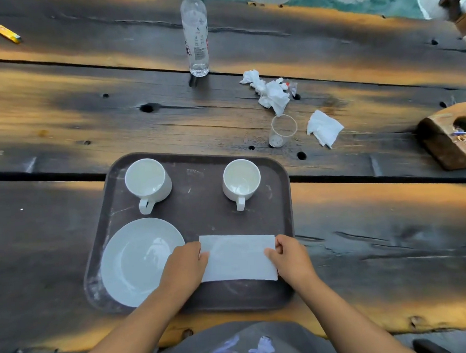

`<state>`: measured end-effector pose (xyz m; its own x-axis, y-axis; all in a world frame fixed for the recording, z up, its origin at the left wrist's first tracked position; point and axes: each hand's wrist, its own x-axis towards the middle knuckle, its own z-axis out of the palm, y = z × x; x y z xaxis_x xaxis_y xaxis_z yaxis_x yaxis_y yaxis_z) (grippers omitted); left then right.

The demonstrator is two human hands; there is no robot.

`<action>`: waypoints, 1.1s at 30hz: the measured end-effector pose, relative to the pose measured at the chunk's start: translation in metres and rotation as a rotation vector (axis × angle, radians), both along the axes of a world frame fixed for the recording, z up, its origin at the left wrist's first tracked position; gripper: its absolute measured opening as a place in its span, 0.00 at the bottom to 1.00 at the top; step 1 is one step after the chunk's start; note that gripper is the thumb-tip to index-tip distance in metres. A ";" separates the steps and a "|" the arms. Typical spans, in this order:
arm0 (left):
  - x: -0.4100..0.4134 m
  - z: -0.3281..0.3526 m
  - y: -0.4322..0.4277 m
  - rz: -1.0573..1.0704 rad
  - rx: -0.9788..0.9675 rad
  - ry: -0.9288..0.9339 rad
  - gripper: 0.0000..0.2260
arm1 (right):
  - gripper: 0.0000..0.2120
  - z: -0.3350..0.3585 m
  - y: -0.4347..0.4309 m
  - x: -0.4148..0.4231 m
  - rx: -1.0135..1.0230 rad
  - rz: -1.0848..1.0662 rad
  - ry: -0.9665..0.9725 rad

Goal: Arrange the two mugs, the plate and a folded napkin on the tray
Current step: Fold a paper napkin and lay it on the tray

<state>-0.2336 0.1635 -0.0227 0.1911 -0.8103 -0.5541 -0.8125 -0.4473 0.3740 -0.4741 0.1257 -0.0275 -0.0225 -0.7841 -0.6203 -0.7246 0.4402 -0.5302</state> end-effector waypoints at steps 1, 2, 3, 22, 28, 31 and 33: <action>-0.001 -0.001 -0.001 0.000 0.008 -0.005 0.18 | 0.17 0.000 -0.001 0.000 -0.005 0.025 0.027; -0.001 -0.001 -0.002 -0.002 0.016 -0.012 0.18 | 0.17 0.000 -0.002 0.000 -0.007 0.039 0.046; -0.002 -0.002 -0.003 -0.005 0.024 -0.019 0.18 | 0.18 0.000 -0.002 -0.001 -0.011 0.046 0.058; -0.007 -0.007 -0.013 -0.058 0.104 -0.086 0.14 | 0.16 0.002 -0.010 0.009 0.006 0.149 0.235; -0.011 -0.006 -0.015 -0.097 0.101 -0.089 0.06 | 0.11 0.010 -0.012 0.011 -0.036 0.252 0.375; -0.011 0.001 -0.017 -0.133 0.111 -0.100 0.11 | 0.08 0.017 -0.012 0.009 -0.041 0.262 0.386; -0.007 0.006 -0.015 -0.132 0.120 -0.098 0.11 | 0.07 0.022 -0.011 0.005 -0.041 0.234 0.363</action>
